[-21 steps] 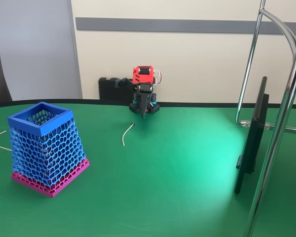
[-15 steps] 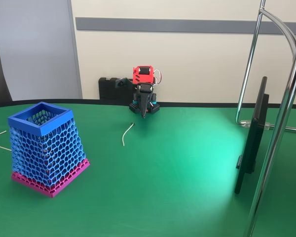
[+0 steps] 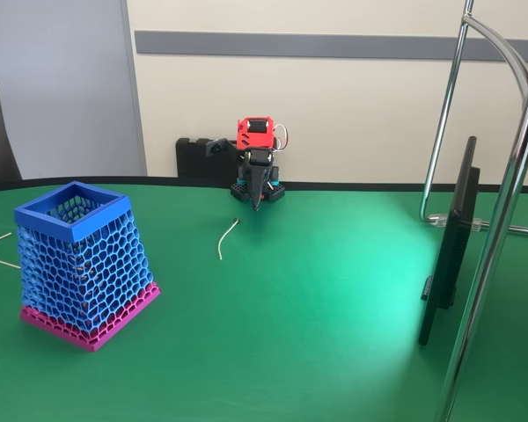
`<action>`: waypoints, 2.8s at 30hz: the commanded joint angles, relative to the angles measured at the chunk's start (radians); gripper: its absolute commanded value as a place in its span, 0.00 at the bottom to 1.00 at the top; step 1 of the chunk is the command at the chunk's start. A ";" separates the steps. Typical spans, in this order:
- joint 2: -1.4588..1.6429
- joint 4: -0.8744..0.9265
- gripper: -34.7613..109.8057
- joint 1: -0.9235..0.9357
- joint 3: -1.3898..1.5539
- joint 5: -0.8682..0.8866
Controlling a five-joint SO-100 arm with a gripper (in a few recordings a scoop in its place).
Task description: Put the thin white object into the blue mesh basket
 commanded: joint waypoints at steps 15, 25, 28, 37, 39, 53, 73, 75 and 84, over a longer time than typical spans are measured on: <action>0.008 -0.018 0.25 -0.005 0.008 -0.005; 0.008 -0.018 0.25 -0.005 0.008 -0.002; 0.008 -0.017 0.25 -0.005 0.008 -0.002; -0.117 -0.014 0.24 0.017 -0.100 0.006; -0.187 -0.009 0.24 0.021 -0.153 0.005; -0.551 0.046 0.24 0.055 -0.489 -0.074; -1.112 0.298 0.25 0.084 -0.836 -0.902; -1.155 0.301 0.25 0.092 -0.836 -0.962; -1.368 0.448 0.30 0.097 -0.925 -1.114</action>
